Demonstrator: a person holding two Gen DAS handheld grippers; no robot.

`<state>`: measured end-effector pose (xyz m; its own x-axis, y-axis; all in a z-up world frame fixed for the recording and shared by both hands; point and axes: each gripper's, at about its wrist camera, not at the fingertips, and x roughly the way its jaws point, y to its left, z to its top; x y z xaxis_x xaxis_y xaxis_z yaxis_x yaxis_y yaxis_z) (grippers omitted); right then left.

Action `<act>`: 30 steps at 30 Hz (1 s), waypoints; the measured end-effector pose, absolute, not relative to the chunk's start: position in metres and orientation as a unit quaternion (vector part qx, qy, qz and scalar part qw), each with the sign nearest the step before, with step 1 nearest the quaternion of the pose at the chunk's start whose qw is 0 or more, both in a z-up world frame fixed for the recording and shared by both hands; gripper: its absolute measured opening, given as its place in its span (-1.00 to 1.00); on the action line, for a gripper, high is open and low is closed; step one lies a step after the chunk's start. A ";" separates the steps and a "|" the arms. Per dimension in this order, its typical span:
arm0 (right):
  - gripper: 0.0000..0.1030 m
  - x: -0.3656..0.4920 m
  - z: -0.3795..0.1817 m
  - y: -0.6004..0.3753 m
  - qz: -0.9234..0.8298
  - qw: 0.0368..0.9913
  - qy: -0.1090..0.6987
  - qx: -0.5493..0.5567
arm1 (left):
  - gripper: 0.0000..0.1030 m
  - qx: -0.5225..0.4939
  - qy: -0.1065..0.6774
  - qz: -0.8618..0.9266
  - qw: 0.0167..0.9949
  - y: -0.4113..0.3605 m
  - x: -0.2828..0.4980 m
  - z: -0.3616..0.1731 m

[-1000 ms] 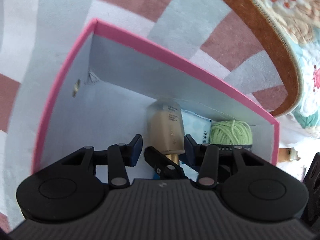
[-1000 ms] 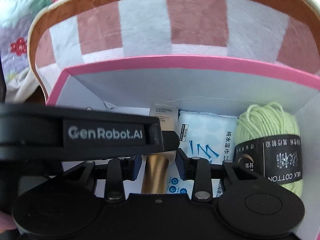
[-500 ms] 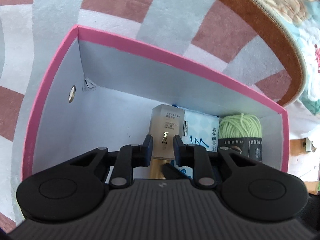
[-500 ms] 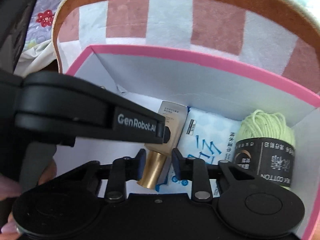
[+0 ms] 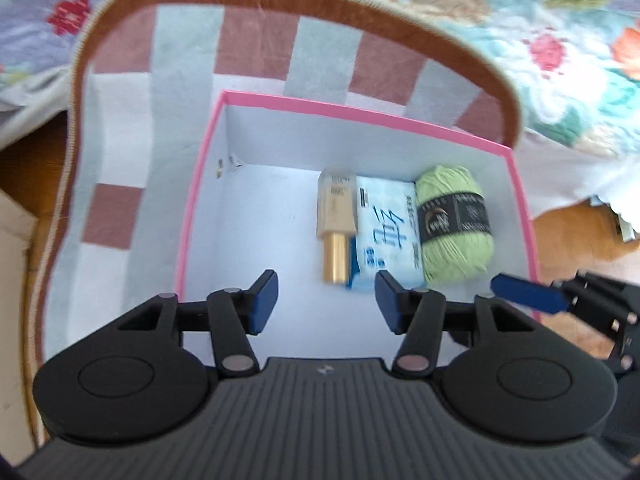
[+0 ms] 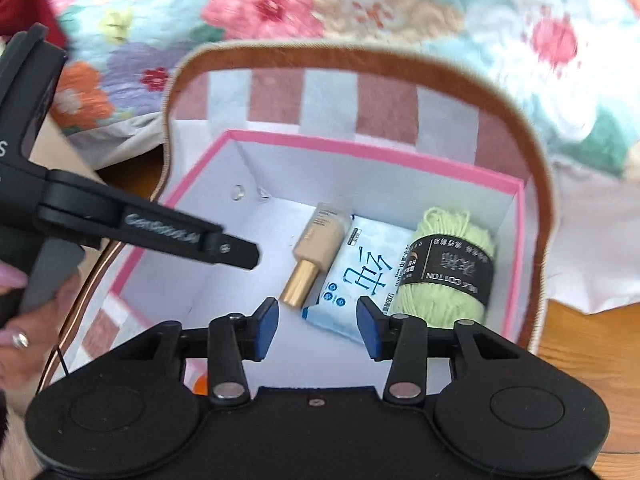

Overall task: Organize objects
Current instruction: 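Open the left gripper to release the foundation bottle, then move the left gripper to the white wet-wipes pack on the rug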

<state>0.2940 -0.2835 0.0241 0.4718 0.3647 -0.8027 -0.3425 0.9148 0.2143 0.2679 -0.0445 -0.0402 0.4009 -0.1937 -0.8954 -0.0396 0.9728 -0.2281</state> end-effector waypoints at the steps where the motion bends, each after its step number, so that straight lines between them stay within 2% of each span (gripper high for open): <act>1: 0.04 0.286 0.033 -0.287 0.212 0.858 0.467 0.012 | 0.09 -0.101 0.543 -0.046 0.833 -0.044 0.257 -0.030; 6: 0.24 0.248 0.073 -0.288 0.240 0.864 0.442 -0.013 | 0.18 -0.076 0.540 -0.049 0.837 -0.047 0.211 0.014; 10: 0.25 0.217 0.097 -0.295 0.254 0.859 0.443 -0.021 | 0.28 -0.050 0.525 -0.047 0.848 -0.054 0.172 0.051; 14: 0.35 0.184 0.117 -0.302 0.268 0.859 0.435 -0.034 | 0.47 -0.016 0.512 -0.046 0.857 -0.065 0.136 0.071; 17: 0.46 0.156 0.128 -0.306 0.280 0.857 0.431 -0.048 | 0.63 -0.007 0.507 -0.045 0.861 -0.072 0.110 0.067; 22: 0.61 0.111 0.128 -0.310 0.299 0.850 0.429 -0.071 | 0.63 -0.009 0.518 -0.049 0.854 -0.079 0.073 0.046; 24: 0.75 0.100 0.119 -0.317 0.304 0.844 0.437 -0.069 | 0.65 -0.024 0.520 -0.057 0.852 -0.080 0.061 0.036; 30: 0.75 0.074 0.070 -0.338 0.308 0.829 0.462 -0.065 | 0.73 -0.020 0.529 -0.062 0.846 -0.092 0.041 -0.002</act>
<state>0.0745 -0.3377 0.0699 0.3835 0.4504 -0.8062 -0.5706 0.8020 0.1766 0.0406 -0.0918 -0.0016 0.4333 -0.1261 -0.8924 0.0829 0.9915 -0.0999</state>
